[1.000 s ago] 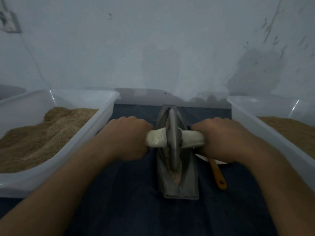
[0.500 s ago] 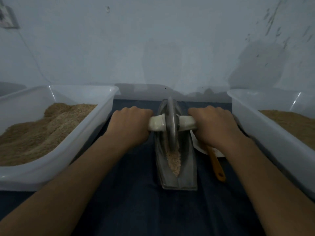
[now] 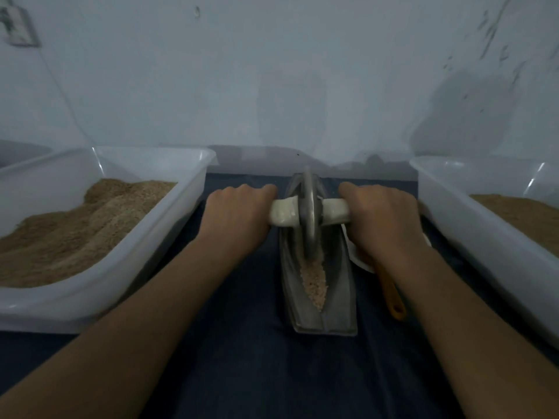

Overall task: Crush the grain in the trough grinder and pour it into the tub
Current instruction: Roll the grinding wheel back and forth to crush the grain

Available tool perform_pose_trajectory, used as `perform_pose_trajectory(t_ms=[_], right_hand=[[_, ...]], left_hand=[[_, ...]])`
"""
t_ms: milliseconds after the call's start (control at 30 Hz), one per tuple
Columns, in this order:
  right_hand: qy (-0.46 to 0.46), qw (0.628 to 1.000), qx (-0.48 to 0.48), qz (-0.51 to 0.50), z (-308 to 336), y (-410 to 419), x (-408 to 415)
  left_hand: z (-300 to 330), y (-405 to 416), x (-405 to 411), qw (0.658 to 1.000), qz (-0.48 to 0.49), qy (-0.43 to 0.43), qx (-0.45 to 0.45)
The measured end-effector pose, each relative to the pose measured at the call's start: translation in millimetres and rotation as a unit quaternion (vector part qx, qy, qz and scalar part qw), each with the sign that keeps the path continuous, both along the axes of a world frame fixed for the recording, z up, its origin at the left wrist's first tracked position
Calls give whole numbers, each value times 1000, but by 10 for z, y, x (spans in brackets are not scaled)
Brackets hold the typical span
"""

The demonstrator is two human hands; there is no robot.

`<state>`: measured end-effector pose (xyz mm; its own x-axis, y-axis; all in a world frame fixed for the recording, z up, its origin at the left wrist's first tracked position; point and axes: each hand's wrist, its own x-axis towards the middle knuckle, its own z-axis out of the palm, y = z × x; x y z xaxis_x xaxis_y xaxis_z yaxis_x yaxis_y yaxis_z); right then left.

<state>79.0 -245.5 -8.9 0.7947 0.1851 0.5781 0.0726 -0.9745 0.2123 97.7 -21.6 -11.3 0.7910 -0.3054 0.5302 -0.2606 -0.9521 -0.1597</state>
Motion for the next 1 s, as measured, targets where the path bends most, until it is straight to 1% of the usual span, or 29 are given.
perform_pose_trajectory(t_ms=[33, 100, 133, 200, 267, 300, 333, 367, 433, 500, 567, 633, 667, 700, 767, 833, 933, 1000], right_hand=[[-6, 1000, -1, -4, -8, -12, 18], [20, 1000, 4, 10, 22, -56, 15], [53, 998, 12, 26, 58, -89, -12], [143, 988, 19, 55, 177, -155, -119], [217, 974, 18, 67, 298, -181, -264], [234, 969, 19, 71, 335, -178, -326], [236, 969, 17, 73, 351, -174, -363], [223, 972, 13, 73, 345, -166, -378], [169, 983, 4, 68, 293, -128, -330], [101, 994, 7, 46, 203, -73, -225], [48, 999, 11, 23, 100, -31, -111], [20, 1000, 8, 6, 27, -23, -27], [15, 1000, 7, 5, 16, -26, -7], [18, 1000, 5, 7, 21, -32, -6], [44, 999, 6, 28, 69, -60, -50], [117, 992, 13, 53, 165, -98, -149], [245, 968, 21, 44, 365, -128, -345], [283, 957, 40, 42, 412, -129, -413]], left_hand=[[-7, -15, 26, 1000, -1, -16, 5], [9, 4, 12, 1000, -13, 1, 6], [35, 33, -20, 999, -25, 31, 2], [126, 116, -108, 991, -58, 118, 5], [247, 217, -210, 972, -89, 218, 10], [288, 252, -256, 962, -99, 254, 9], [308, 268, -281, 956, -105, 272, 6], [305, 268, -292, 956, -107, 273, 3], [245, 226, -264, 968, -90, 236, -6], [140, 154, -199, 987, -56, 150, -17], [54, 89, -140, 997, -28, 64, -23], [9, 47, -106, 1000, -19, 13, -17], [2, 41, -97, 1000, -19, 2, -12], [8, 46, -96, 1000, -21, 5, -9], [56, 77, -117, 998, -22, 52, -11], [136, 123, -170, 992, -32, 123, 0], [279, 212, -269, 973, -71, 219, 21], [343, 257, -316, 962, -90, 258, 21]])
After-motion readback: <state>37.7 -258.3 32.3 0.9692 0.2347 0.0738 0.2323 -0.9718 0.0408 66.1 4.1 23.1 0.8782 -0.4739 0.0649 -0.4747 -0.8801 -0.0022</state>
